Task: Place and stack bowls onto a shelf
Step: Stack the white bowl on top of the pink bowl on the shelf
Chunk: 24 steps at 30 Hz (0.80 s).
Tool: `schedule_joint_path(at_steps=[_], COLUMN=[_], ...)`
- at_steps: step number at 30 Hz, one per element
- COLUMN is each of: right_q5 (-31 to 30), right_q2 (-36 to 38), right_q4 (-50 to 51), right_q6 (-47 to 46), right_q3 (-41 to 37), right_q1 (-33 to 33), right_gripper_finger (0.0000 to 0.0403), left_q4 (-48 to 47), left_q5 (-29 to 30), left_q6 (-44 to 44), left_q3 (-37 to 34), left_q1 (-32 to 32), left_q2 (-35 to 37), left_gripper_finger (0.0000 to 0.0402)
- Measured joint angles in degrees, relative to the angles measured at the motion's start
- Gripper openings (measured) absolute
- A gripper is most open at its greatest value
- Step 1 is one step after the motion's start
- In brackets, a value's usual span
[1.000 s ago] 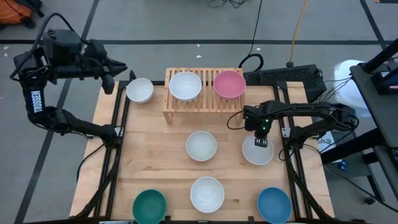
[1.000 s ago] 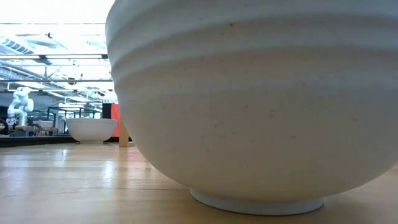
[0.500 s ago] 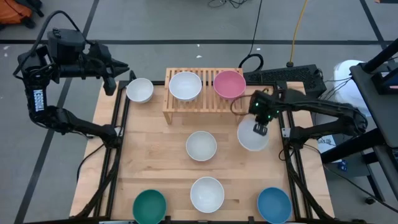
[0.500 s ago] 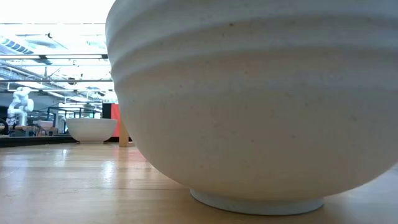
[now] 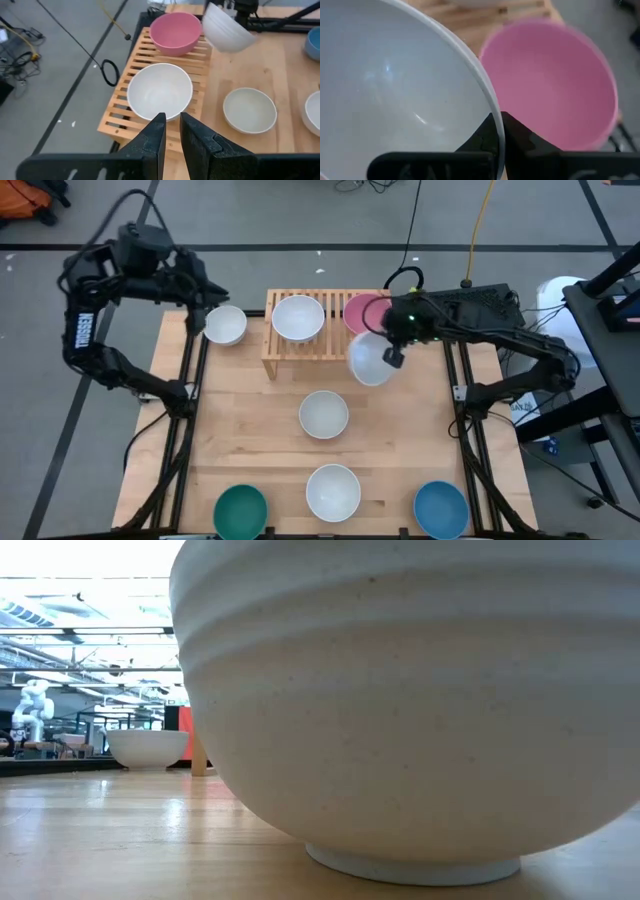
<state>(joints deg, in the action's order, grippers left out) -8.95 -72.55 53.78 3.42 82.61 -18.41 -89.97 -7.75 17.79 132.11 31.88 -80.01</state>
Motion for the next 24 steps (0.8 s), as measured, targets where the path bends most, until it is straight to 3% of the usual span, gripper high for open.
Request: schedule_joint_path(at_steps=[8,18,24], right_q5=[0.0,0.0,0.1], right_q2=[-7.6,-15.8,-18.9], right_q4=[-6.0,5.7,11.0], right_q6=[6.6,13.1,15.5], right_q3=[9.8,32.5,42.3], right_q1=[-0.5,-5.5,-10.6], right_gripper_finger=[0.0000,0.0000,0.0000], left_q4=[0.0,0.0,0.0], left_q5=[0.1,0.2,0.2], left_q6=[0.3,-0.4,-0.1], left_q3=[0.0,0.0,0.0], left_q1=[-1.7,-2.0,-2.0], left_q2=[-3.0,-3.3,-3.2], left_gripper_finger=[0.0062,0.0062,0.0062])
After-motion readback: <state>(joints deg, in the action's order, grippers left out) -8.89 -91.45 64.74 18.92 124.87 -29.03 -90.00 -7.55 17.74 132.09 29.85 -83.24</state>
